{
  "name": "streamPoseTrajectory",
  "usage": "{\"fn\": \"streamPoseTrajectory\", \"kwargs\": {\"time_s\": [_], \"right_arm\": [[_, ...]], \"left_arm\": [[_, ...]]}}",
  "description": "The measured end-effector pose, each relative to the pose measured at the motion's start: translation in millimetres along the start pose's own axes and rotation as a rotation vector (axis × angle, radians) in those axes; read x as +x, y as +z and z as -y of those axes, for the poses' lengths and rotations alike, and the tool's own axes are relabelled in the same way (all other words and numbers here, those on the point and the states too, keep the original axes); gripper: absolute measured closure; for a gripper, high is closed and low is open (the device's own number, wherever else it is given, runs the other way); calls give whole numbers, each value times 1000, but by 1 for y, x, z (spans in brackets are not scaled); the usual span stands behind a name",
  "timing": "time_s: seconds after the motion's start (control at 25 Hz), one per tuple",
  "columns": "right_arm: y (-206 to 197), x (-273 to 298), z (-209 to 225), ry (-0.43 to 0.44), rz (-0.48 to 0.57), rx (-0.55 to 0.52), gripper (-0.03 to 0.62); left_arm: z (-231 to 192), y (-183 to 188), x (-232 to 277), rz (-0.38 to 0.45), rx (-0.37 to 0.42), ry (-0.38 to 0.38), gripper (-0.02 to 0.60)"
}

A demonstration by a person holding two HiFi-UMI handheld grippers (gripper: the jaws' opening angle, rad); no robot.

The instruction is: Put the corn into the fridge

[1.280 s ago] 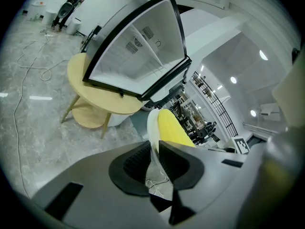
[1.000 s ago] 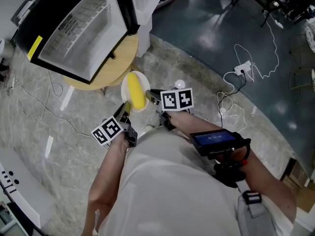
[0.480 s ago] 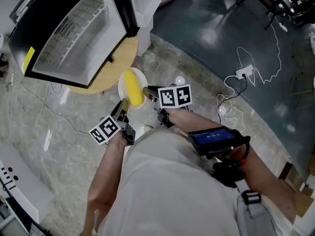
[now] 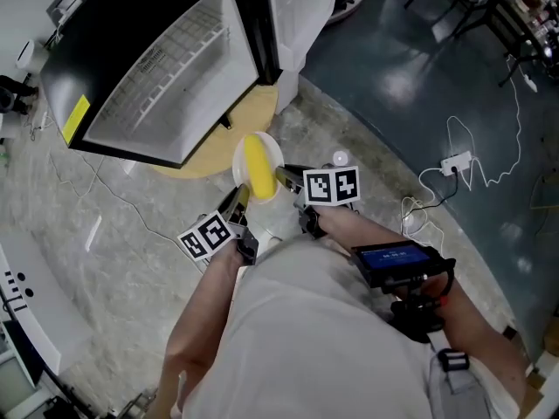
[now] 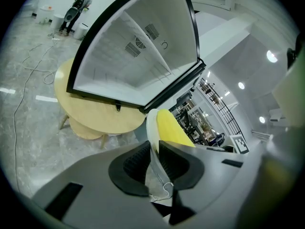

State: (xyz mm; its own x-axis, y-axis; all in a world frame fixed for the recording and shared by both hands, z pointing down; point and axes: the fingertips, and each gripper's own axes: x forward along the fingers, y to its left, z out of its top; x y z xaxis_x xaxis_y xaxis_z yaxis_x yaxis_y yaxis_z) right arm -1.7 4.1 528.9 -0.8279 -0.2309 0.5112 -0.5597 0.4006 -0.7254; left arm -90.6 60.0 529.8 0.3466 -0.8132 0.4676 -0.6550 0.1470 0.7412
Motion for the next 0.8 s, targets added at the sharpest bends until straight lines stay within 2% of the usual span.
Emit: {"fn": "streamPoseTrajectory", "kwargs": {"time_s": [0.8], "right_arm": [[58, 56, 8, 69, -129, -77, 537]], "left_arm": [[-20, 46, 36, 91, -68, 92, 525]]}}
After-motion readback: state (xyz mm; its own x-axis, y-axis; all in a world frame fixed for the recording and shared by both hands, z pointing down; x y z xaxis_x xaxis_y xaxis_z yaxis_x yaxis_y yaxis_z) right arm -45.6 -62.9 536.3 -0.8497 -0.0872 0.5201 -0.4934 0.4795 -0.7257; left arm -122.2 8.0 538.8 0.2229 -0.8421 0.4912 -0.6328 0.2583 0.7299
